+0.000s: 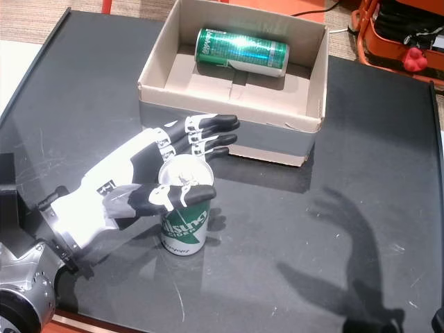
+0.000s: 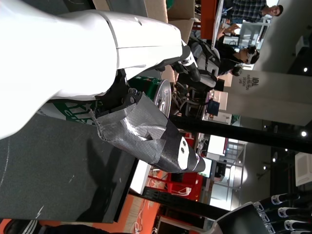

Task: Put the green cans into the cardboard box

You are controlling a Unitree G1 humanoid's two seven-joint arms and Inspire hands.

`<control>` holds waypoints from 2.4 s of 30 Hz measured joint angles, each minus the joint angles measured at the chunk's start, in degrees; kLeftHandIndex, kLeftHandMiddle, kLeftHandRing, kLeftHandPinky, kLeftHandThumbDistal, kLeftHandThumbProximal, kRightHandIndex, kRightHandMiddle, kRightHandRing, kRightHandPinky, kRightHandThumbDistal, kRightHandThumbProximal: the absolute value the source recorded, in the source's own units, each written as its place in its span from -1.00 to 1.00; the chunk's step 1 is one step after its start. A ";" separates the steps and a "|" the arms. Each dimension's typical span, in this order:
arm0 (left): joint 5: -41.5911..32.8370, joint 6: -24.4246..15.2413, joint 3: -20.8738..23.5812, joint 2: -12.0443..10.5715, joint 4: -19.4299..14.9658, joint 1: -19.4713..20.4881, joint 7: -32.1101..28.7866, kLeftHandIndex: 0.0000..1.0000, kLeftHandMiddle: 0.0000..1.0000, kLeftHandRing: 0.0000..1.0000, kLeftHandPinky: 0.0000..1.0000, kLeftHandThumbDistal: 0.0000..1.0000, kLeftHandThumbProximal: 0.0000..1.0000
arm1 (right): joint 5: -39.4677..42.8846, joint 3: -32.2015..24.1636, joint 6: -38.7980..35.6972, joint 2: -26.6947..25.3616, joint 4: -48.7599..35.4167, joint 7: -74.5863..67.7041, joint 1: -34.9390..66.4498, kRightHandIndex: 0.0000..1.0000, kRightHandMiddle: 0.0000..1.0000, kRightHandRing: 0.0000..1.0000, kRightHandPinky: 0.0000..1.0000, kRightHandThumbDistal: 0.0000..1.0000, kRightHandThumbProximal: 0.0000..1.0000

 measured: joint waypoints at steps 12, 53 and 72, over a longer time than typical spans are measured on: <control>2.14 -3.00 -2.60 4.11 0.00 0.73 -1.15 0.97 0.95 0.94 0.82 0.84 -0.51 | -1.37 0.78 -0.20 0.10 -0.13 -1.99 0.25 0.56 0.35 0.28 0.62 1.00 0.52; 4.18 -2.37 -3.74 2.30 1.56 0.68 1.50 0.88 0.87 0.86 0.75 0.62 -0.71 | -2.94 7.57 -5.17 0.59 -4.54 -7.48 2.94 0.58 0.33 0.27 0.62 0.96 0.61; 25.04 -12.96 -17.51 5.71 4.69 -0.84 28.50 -0.33 -0.27 -0.25 -0.30 -0.62 -1.00 | -3.18 11.01 -7.56 0.59 -6.64 -12.04 4.41 0.47 0.25 0.23 0.61 1.00 0.52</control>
